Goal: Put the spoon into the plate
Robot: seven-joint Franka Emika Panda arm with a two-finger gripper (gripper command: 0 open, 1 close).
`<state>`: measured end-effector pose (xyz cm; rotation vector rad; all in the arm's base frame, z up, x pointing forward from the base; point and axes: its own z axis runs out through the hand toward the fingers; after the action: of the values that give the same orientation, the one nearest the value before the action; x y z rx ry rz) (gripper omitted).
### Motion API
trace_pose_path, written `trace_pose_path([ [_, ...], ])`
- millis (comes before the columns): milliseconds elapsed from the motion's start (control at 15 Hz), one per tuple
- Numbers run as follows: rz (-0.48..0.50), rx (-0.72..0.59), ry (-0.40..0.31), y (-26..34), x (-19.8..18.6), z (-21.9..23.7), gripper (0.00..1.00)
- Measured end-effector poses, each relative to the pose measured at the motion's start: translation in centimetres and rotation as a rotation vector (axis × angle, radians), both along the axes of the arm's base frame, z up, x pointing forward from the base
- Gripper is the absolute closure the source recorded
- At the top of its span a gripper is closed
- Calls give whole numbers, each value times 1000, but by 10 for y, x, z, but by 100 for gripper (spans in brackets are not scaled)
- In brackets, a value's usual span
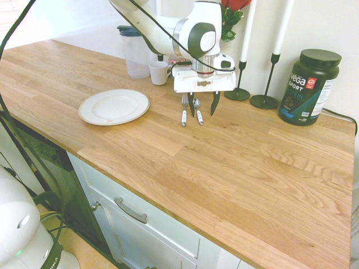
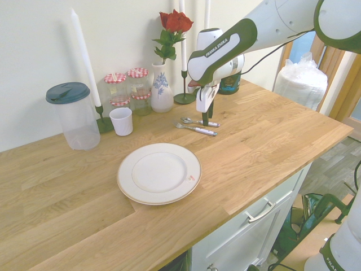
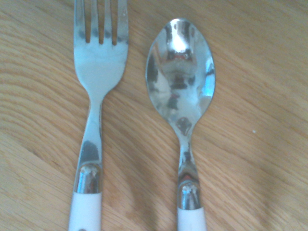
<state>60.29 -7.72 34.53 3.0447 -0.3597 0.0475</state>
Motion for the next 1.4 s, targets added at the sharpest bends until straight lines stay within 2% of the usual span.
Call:
trace_pose_path([
  [1000,-11,5,23,-1,-1,-4,100],
  [1200,-32,25,0,-3,5,25,100],
  [1400,-74,32,-72,2,1,77,100],
])
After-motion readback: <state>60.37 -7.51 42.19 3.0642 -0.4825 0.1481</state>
